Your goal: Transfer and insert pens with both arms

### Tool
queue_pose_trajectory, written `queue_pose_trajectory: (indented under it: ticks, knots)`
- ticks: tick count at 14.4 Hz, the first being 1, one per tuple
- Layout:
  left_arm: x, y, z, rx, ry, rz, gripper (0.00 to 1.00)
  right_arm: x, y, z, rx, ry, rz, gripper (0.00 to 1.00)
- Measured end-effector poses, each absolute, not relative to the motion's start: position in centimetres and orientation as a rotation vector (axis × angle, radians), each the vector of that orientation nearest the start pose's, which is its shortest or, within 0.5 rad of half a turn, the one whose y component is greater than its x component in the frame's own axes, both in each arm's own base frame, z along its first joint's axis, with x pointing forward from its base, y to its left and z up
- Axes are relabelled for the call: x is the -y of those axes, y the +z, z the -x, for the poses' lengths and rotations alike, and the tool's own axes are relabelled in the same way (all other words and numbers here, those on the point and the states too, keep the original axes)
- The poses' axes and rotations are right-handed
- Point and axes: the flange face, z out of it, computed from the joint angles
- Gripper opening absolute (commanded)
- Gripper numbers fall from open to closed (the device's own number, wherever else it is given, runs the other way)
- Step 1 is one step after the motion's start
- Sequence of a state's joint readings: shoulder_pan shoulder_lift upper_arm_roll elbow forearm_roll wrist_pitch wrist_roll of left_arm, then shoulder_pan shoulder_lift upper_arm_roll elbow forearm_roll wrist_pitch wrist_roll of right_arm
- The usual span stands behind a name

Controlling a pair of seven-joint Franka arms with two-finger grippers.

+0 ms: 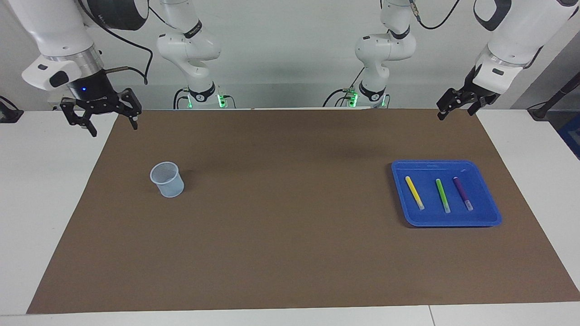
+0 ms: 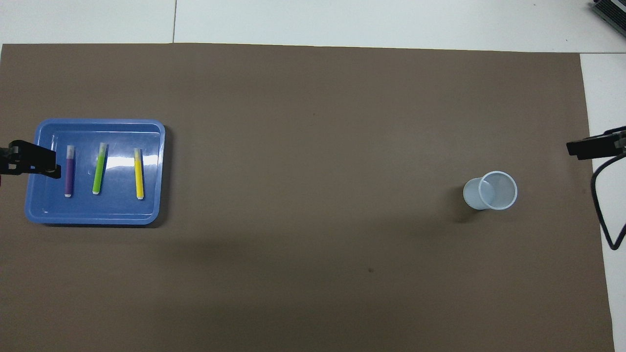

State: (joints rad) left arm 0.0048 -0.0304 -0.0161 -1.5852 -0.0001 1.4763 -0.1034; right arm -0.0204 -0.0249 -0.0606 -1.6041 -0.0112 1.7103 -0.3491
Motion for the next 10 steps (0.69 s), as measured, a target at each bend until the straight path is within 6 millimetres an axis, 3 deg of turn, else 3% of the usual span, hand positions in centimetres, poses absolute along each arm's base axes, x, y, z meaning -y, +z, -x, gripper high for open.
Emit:
queue_pose_trajectory:
  ticks: [10]
  knots:
    - [1.58,62.58,-53.45,0.106,0.124,3.132,1.0,4.68,63.56,-55.86,0.425,-0.2,3.144,1.0]
